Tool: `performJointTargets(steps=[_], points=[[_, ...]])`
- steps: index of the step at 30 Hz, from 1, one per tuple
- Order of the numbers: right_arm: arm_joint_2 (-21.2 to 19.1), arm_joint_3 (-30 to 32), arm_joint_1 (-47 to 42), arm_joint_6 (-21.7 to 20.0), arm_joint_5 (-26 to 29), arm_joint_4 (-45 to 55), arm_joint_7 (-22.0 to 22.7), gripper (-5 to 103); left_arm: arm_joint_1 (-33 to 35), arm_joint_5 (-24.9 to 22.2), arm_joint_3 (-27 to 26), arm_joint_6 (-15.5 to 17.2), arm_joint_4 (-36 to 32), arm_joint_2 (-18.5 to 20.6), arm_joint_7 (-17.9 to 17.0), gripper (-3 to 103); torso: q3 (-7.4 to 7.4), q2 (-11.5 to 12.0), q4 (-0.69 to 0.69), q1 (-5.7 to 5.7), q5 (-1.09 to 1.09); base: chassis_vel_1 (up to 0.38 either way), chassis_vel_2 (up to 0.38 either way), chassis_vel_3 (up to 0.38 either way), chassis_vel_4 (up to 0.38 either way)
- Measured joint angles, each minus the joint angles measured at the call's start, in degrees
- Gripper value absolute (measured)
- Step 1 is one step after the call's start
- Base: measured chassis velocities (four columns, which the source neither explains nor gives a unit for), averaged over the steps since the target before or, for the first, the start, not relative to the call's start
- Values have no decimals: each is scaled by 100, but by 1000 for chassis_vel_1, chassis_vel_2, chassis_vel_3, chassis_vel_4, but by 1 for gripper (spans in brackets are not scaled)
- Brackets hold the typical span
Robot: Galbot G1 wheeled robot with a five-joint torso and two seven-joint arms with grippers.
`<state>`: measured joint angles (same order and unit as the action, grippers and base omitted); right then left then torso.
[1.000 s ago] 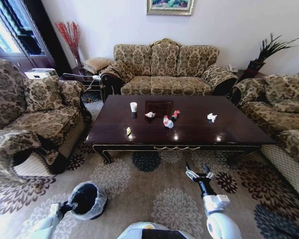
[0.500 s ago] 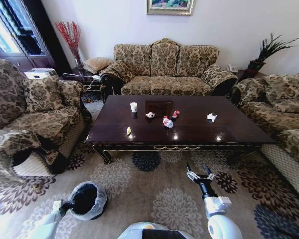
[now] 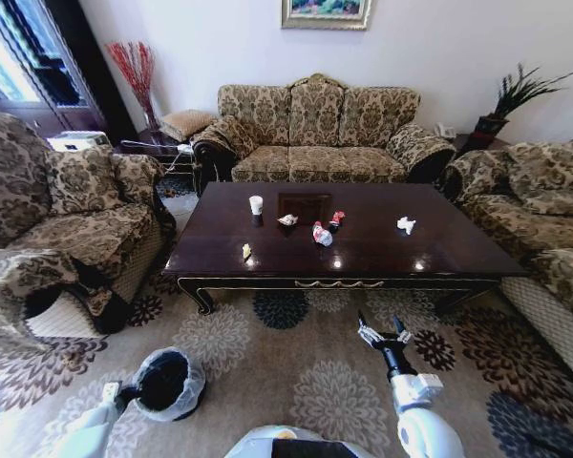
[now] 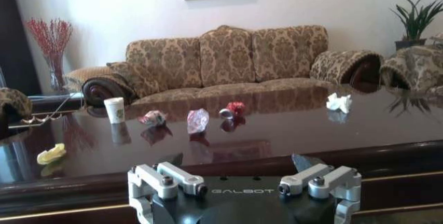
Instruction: Move to the front of the table and place the trash on the table into the trash bin.
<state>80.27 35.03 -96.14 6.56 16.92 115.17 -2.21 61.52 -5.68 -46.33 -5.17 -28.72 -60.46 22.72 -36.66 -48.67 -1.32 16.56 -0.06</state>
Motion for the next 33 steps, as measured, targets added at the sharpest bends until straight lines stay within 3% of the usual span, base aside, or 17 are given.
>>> performJointTargets(steps=[6,11,14,15,18,20,21,22,24,25,26,28,33], points=[[10,0,66,-27,96,7,0,100,375,-376,-133,-224,-450,-46,-48,2,0,0,-1,0,6,0,0,0,0],[13,-6,104,-32,122,28,0,100,811,-697,-236,-212,-1084,-125,-85,2,0,0,-3,0,4,0,0,0,0],[9,-7,122,-32,151,44,-3,100,1302,-978,-390,-126,-1911,-230,-162,2,0,0,-1,0,7,0,0,0,0],[9,-7,122,-32,151,44,-3,100,1302,-978,-390,-126,-1911,-230,-162,2,0,0,-1,0,7,0,0,0,0],[15,-13,190,-35,191,46,-4,100,1752,-1078,-685,-100,-2874,-420,-243,2,0,0,-3,0,5,0,0,0,0],[22,-9,195,-35,197,48,-4,100,1835,-1073,-785,-100,-3159,-477,-282,2,0,0,-5,0,6,0,0,0,0],[27,-9,218,-35,211,48,-4,100,1987,-1063,-963,-100,-3595,-571,-344,2,0,0,4,0,6,0,0,0,0],[27,-9,218,-35,211,48,-4,100,1987,-1063,-963,-100,-3595,-571,-344,2,0,0,4,0,6,0,0,0,0],[11,-29,282,-34,222,48,-12,100,2236,-1102,-1227,-102,-4167,-703,-467,2,0,0,4,0,5,0,0,0,0],[-8,-46,342,-34,235,47,-61,100,2513,-1175,-1496,-104,-4700,-816,-522,2,0,0,0,0,7,0,0,0,0],[-8,-46,342,-34,235,47,-61,100,2513,-1175,-1496,-104,-4700,-816,-522,2,0,0,0,0,7,0,0,0,0],[-25,-62,408,-41,308,75,-223,100,2916,-1265,-1879,-105,-5424,-980,-538,2,0,0,-7,0,8,0,0,0,0],[-41,-116,481,-25,416,169,-289,100,3470,-1509,-2489,-123,-6636,-1276,-640,2,1,0,-4,-2,8,0,0,0,0]])
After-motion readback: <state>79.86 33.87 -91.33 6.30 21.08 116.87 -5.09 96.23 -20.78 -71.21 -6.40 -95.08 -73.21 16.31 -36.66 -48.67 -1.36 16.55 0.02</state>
